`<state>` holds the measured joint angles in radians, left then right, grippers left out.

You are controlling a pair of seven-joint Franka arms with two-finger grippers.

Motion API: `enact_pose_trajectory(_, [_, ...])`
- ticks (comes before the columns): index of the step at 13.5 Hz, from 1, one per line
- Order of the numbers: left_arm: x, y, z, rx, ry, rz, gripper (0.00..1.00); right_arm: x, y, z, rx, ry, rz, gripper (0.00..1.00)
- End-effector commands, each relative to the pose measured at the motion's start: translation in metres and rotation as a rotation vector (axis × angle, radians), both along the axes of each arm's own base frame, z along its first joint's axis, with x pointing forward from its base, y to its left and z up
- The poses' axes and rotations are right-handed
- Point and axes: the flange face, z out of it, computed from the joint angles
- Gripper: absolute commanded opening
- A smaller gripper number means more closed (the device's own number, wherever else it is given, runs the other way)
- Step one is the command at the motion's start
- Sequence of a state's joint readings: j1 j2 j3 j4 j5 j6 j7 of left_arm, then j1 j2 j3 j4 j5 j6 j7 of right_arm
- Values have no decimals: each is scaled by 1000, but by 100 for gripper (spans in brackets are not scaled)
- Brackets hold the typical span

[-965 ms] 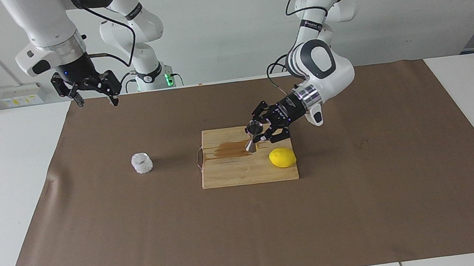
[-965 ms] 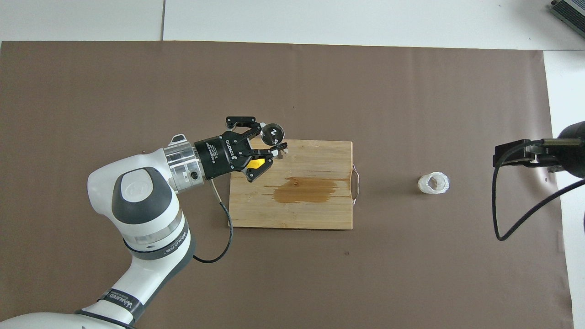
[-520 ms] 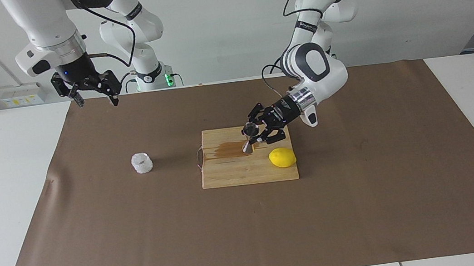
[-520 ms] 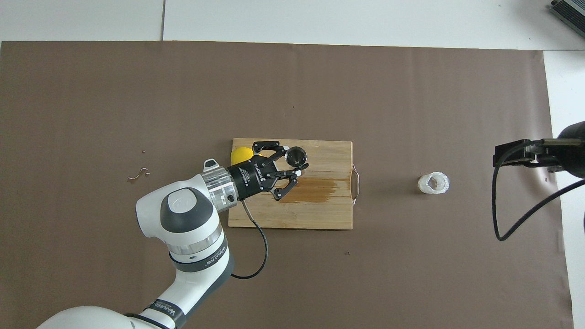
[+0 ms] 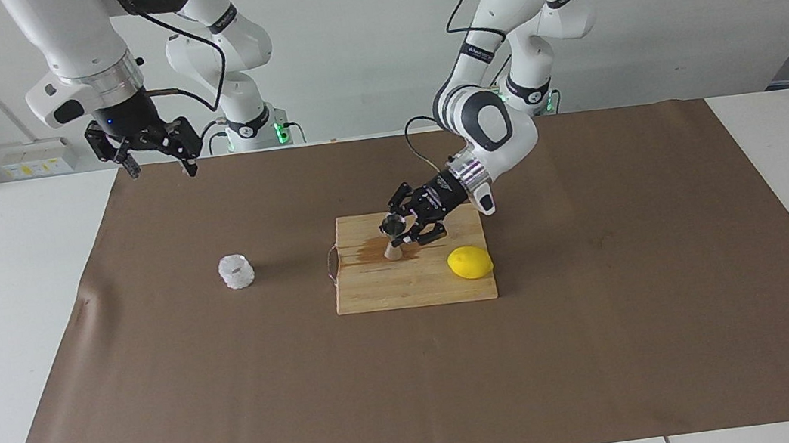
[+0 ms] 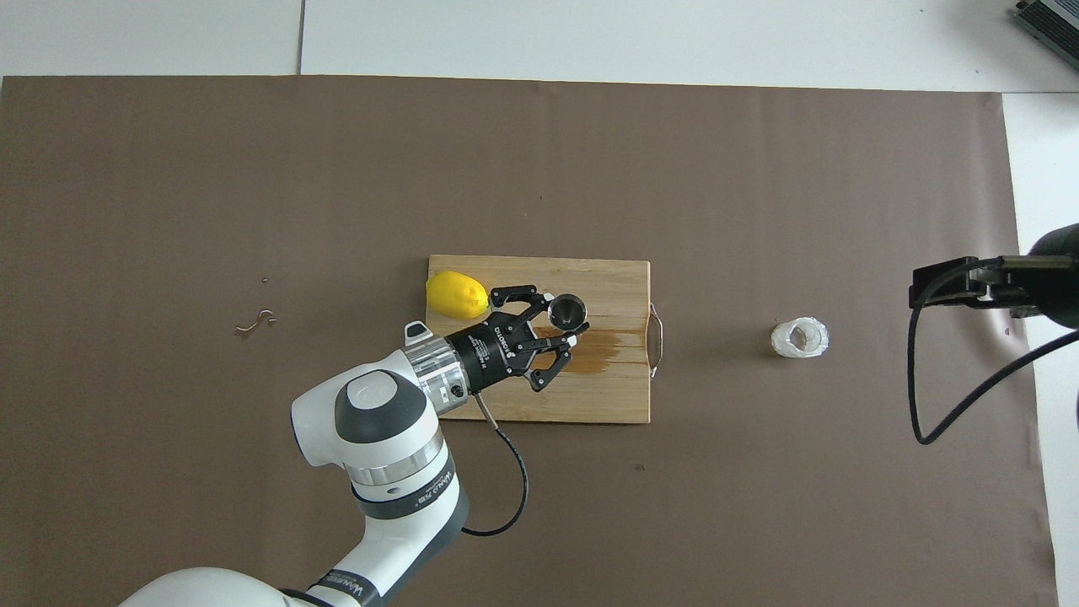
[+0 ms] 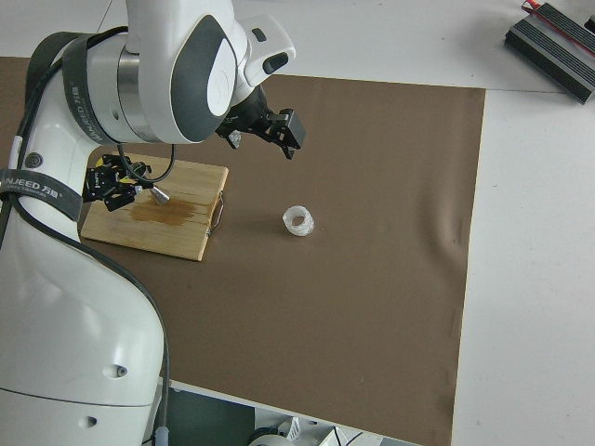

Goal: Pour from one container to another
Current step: 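Lower the metal cup onto the board and open the left gripper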

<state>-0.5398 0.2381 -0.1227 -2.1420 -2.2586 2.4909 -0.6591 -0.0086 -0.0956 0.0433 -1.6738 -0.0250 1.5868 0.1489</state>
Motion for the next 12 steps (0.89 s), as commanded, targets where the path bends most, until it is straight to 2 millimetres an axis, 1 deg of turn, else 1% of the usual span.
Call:
enact_pose_trajectory(1, [-8, 0, -5, 18, -2, 17, 5, -3, -3, 4, 8, 6, 8, 100])
enact_pose_trajectory(2, [-13, -5, -6, 21, -2, 4, 9, -3, -3, 4, 8, 6, 8, 100])
enact_pose_trajectory(5, [-14, -6, -8, 29, -10, -1, 10, -3, -3, 4, 8, 6, 8, 100])
enact_pose_trajectory(6, [-15, -6, -14, 36, -1, -1, 11, -3, -3, 4, 8, 6, 8, 100])
enact_pose_trajectory(8, [-14, -5, -15, 40, 1, 1, 11, -3, -3, 4, 8, 6, 8, 100])
enact_pose_trajectory(9, [-15, -6, -16, 43, 3, 0, 15, -3, -3, 4, 8, 8, 8, 100])
enact_pose_trajectory(12, [-16, -4, -18, 47, 7, 2, 15, -3, -3, 4, 8, 6, 8, 100])
